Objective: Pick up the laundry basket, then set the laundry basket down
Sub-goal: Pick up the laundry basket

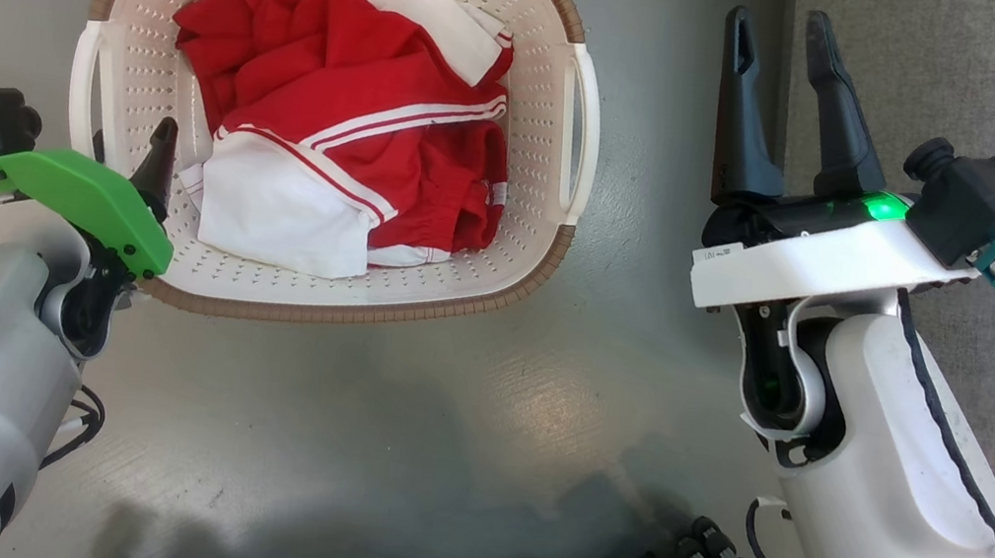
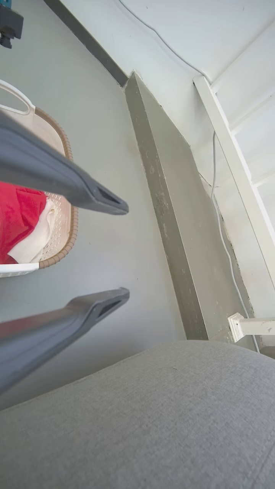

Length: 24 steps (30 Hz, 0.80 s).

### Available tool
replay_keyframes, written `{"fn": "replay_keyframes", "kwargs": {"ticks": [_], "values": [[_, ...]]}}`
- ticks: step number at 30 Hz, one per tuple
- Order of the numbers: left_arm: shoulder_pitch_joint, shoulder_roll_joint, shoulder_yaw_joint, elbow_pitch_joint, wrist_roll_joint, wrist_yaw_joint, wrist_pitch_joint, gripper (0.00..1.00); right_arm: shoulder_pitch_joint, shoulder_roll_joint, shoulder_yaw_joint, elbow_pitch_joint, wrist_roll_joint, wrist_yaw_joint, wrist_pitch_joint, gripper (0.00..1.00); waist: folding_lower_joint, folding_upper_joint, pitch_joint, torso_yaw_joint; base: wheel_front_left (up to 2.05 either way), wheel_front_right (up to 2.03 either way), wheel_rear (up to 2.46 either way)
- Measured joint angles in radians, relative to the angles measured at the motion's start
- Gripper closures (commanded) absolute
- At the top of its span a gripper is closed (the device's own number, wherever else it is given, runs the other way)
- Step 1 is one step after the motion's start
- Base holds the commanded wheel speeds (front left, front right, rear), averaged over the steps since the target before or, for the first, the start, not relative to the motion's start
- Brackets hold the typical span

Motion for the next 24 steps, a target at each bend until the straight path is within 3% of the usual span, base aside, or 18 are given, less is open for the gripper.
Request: {"fn": "replay_keyframes", "kwargs": {"ticks": [10, 24], "values": [[-0.003, 0.01, -0.049, 0.024, 0.033, 0.0, -0.018, 0.0, -0.001, 0.0, -0.003, 0.019, 0.0, 0.0, 0.0, 0.0, 0.0, 0.0, -0.018, 0.006, 0.0, 0.0, 0.0], [0.021, 0.05, -0.092, 0.007, 0.07, 0.0, -0.061, 0.0, 0.001, 0.0, -0.033, 0.078, 0.008, 0.027, 0.0, 0.0, 0.0, 0.0, -0.145, 0.009, 0.0, 0.0, 0.0]]}}
